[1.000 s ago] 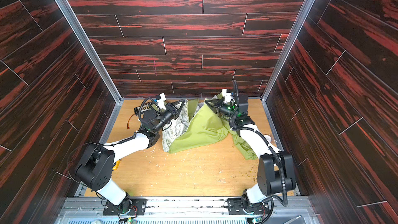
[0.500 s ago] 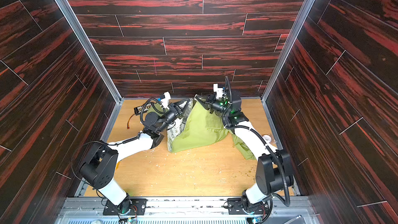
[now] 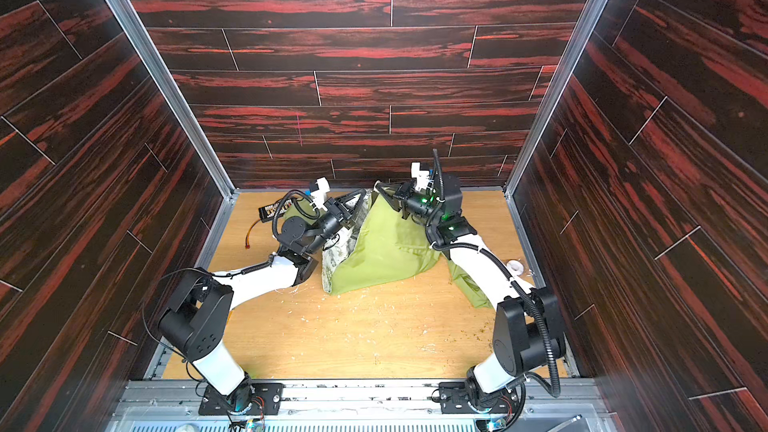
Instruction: Zip up the jacket
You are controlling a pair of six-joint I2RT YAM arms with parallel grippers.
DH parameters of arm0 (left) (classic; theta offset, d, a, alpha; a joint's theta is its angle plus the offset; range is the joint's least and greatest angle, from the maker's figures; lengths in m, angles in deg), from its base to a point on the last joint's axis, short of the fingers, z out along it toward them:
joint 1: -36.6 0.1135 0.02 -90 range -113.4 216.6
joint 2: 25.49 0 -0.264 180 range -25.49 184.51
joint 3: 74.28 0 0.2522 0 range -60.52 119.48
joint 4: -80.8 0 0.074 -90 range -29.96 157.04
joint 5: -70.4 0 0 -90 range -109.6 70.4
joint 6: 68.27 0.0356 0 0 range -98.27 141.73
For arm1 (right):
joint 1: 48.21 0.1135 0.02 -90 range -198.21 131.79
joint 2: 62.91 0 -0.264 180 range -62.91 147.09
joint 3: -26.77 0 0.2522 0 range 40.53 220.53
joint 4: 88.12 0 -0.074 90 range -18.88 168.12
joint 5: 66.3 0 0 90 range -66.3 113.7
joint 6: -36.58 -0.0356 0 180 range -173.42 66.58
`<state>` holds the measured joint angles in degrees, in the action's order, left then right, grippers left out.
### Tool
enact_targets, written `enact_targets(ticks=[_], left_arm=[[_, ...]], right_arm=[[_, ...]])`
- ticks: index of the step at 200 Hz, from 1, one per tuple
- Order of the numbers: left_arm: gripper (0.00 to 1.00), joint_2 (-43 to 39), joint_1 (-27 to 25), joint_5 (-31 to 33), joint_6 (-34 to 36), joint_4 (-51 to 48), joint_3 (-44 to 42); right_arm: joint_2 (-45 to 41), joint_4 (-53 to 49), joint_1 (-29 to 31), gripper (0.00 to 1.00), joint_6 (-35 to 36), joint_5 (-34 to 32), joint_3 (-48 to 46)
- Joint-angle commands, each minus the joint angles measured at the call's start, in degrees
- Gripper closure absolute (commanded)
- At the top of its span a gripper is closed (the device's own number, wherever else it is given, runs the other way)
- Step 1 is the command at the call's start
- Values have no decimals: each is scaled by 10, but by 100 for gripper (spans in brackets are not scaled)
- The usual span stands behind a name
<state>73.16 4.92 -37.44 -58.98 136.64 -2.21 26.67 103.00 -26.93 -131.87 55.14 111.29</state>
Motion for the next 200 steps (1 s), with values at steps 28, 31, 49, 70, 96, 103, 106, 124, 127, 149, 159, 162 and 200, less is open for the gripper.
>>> enact_targets(ticks=[28,31,49,70,96,103,106,124,127,149,159,162,200], left_arm=[[100,-1,-3,6,-8,46,11],[100,-1,-3,7,-8,45,11],[100,0,-3,9,-10,46,10],[100,1,-3,14,-10,48,7],[100,1,-3,19,-11,52,4],[100,1,-3,20,-11,52,4],[100,0,-3,21,-11,53,3],[100,0,-3,26,-11,55,-3],[100,-1,-3,27,-11,56,-4],[100,-2,-3,34,-11,61,-10],[100,-2,-3,34,-12,62,-12],[100,-2,-3,35,-12,62,-12],[100,0,-3,34,-14,63,-12]], right_arm=[[-13,37,6,100,-19,-8,1],[-12,39,7,100,-20,-7,1],[-10,43,9,100,-22,-5,1],[-9,49,11,100,-25,-1,3],[-11,47,14,100,-27,-1,2],[-11,47,14,100,-28,-1,1],[-11,47,14,100,-28,-1,2],[-10,47,16,100,-28,0,3],[-10,46,16,100,-28,0,3],[-11,47,16,100,-30,-1,2],[-11,46,17,100,-30,-1,3],[-11,46,17,100,-30,-1,3],[-11,47,18,100,-32,2,6]])
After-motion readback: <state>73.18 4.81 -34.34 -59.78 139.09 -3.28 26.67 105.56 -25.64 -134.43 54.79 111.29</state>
